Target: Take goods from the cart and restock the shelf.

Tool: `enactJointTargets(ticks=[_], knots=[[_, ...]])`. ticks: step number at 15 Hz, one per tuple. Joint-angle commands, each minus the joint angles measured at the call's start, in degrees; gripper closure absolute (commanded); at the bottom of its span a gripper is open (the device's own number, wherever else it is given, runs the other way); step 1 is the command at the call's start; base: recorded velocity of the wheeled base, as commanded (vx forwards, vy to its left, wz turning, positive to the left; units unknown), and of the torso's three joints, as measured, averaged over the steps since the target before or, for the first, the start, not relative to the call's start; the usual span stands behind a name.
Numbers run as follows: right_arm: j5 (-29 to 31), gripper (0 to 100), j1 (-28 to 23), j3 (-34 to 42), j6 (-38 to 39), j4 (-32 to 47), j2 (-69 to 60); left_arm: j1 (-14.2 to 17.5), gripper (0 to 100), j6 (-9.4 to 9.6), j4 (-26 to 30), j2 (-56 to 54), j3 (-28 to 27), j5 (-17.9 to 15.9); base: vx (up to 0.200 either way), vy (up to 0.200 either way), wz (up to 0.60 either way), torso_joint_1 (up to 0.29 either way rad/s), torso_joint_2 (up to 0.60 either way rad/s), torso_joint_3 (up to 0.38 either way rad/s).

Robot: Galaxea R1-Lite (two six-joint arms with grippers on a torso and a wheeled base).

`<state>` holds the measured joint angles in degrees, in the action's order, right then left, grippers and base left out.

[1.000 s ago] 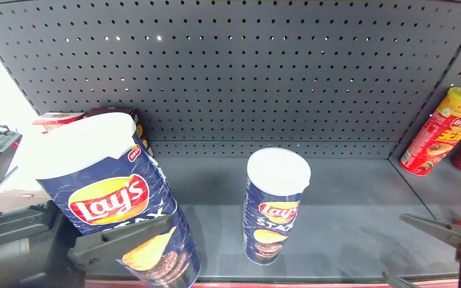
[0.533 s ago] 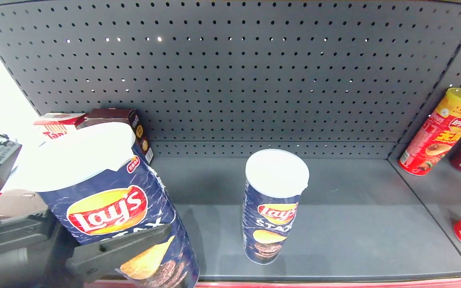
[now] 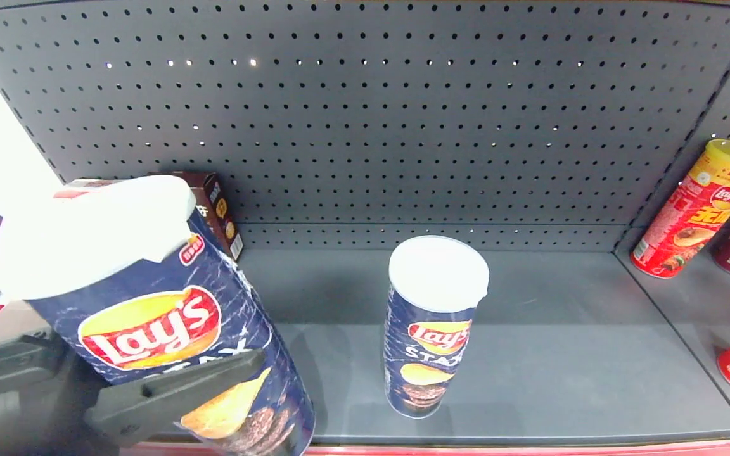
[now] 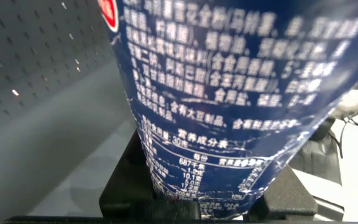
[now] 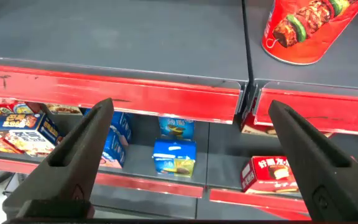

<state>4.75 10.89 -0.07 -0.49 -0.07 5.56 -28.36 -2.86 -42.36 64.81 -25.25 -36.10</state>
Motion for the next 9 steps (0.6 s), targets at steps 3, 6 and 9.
enactJointTargets(ticks=[3, 6, 9], knots=[[0.0, 0, 0.0, 0.1, 0.0, 0.0, 0.0, 0.3, 100, -0.12, 0.8, 1.1, -4.7, -0.2, 0.000, 0.000, 0.00, 0.000, 0.00, 0.000], [0.0, 0, 0.0, 0.1, 0.0, 0.1, -0.1, 0.6, 100, -1.88, 12.6, 6.4, -18.7, -0.3, 0.000, 0.000, 0.00, 0.000, 0.00, 0.000], [0.0, 0, 0.0, 0.1, 0.0, 0.0, -0.1, 3.0, 100, 4.10, 13.0, 12.9, -22.0, 1.1, 0.000, 0.000, 0.00, 0.000, 0.00, 0.000]])
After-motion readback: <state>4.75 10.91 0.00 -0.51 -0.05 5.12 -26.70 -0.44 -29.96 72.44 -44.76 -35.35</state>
